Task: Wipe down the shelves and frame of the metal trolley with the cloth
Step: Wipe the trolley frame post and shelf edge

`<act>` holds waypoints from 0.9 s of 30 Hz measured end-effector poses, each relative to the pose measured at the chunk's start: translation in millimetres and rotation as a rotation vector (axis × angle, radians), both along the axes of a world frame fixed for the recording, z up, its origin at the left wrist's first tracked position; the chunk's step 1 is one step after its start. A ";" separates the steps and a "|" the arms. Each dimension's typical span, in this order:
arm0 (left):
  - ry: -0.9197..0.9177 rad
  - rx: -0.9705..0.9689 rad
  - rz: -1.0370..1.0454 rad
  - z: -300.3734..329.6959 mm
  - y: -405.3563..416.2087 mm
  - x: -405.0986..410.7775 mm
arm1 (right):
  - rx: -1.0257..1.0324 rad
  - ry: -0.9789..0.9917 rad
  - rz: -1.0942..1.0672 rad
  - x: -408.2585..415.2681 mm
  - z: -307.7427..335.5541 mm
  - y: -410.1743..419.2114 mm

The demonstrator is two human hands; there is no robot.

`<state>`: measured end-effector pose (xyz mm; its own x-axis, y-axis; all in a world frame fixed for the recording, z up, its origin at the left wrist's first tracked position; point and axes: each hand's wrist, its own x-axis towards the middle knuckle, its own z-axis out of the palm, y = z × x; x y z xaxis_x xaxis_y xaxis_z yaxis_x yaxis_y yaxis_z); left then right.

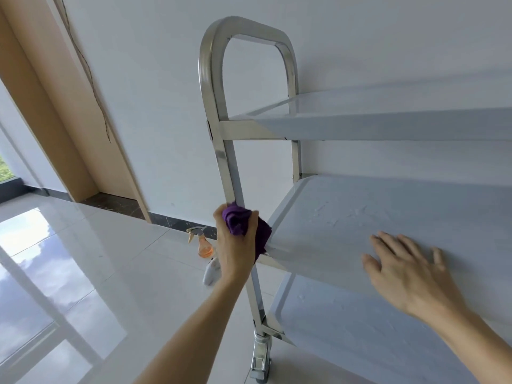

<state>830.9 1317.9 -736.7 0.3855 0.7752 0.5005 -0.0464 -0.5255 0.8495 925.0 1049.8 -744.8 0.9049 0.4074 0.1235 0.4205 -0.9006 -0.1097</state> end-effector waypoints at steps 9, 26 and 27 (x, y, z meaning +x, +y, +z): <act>-0.095 0.084 -0.015 94.6 19.4 9.7 | 0.009 0.022 0.022 0.6 0.0 -0.1; 0.089 0.050 -0.044 35.6 18.8 -4.7 | 0.025 0.073 0.048 -2.1 5.0 -3.4; 0.083 0.045 -0.045 35.6 17.6 -4.5 | 0.032 0.075 0.049 -2.2 4.7 -3.0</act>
